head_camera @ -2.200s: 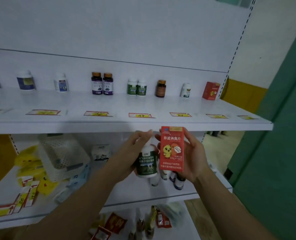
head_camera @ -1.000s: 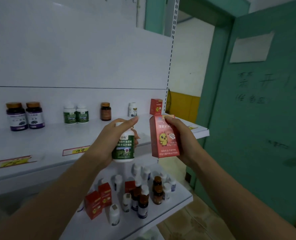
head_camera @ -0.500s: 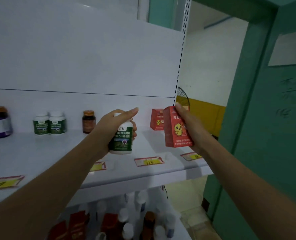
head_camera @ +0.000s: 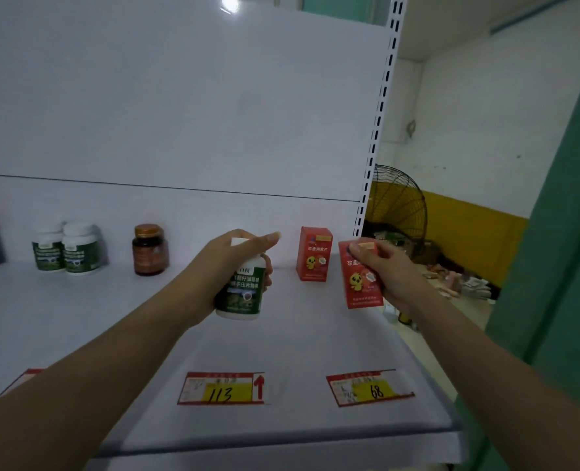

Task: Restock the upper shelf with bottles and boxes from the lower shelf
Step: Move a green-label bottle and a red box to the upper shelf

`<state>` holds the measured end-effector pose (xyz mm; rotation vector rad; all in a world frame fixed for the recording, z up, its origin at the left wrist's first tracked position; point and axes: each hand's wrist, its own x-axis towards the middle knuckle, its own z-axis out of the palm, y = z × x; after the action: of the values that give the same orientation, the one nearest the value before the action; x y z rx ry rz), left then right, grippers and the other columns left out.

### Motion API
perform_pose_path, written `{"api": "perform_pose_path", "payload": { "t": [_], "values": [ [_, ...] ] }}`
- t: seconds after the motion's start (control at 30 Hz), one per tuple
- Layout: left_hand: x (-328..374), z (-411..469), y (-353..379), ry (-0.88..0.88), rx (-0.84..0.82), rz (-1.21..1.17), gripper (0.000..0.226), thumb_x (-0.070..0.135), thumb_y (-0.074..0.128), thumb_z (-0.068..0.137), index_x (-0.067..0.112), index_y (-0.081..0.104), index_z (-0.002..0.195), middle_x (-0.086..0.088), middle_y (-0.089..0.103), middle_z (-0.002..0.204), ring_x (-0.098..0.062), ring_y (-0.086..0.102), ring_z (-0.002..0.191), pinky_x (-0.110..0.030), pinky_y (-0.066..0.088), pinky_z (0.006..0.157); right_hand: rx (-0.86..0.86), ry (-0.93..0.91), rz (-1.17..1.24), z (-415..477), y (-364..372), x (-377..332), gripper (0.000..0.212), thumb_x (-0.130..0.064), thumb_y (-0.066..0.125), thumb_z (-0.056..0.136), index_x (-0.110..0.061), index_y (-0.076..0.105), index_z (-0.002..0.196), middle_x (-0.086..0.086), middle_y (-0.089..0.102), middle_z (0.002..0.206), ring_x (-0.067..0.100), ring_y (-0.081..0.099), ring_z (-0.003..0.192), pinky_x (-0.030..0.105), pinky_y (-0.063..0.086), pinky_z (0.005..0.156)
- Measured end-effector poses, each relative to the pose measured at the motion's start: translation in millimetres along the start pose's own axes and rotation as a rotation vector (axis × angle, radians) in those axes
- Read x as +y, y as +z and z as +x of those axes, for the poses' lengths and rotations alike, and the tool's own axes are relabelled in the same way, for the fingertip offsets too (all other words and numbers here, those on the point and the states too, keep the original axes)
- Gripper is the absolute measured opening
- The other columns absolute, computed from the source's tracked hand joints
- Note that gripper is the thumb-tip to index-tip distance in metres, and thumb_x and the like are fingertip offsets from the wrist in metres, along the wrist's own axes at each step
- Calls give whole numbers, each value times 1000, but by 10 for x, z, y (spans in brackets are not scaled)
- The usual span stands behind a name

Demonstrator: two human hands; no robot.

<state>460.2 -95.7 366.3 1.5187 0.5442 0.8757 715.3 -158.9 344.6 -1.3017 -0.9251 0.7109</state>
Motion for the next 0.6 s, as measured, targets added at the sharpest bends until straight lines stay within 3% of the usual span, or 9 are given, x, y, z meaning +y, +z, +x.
{"api": "perform_pose_path", "payload": {
  "t": [0.1,0.27,0.4,0.5,0.6],
  "values": [
    [-49,113,-1,-8,17,15,42,42,72,65,12,55,89,-10,67,75,-25,64,66,-40,54,76,35,32,85,220,-24,180,44,-21,71,82,-7,56,121,11,70,101,24,69,83,37,59,73],
    [-123,273,-47,-18,13,44,41,42,71,66,12,54,87,-9,67,74,-24,64,66,-37,54,74,21,32,160,563,-51,297,39,-20,64,87,-5,55,121,9,69,97,21,68,81,37,59,70],
    [-141,382,-108,-18,18,54,36,41,71,69,13,54,83,-8,67,74,-24,64,67,-37,54,74,25,0,129,801,-45,392,46,-22,66,85,-6,53,127,15,66,113,29,67,97,43,56,80],
    [-147,425,-140,-19,25,53,35,40,71,67,14,53,80,-8,67,73,-24,63,65,-36,54,73,21,-27,135,887,-21,443,64,-30,74,76,-9,49,131,15,65,119,32,66,103,49,55,85],
    [-165,452,-161,-25,35,58,34,40,72,67,14,53,78,-7,67,71,-23,63,63,-35,54,72,-11,-5,174,939,-12,461,97,-44,88,49,-10,48,131,15,64,121,31,66,103,49,56,81]
  ]
}}
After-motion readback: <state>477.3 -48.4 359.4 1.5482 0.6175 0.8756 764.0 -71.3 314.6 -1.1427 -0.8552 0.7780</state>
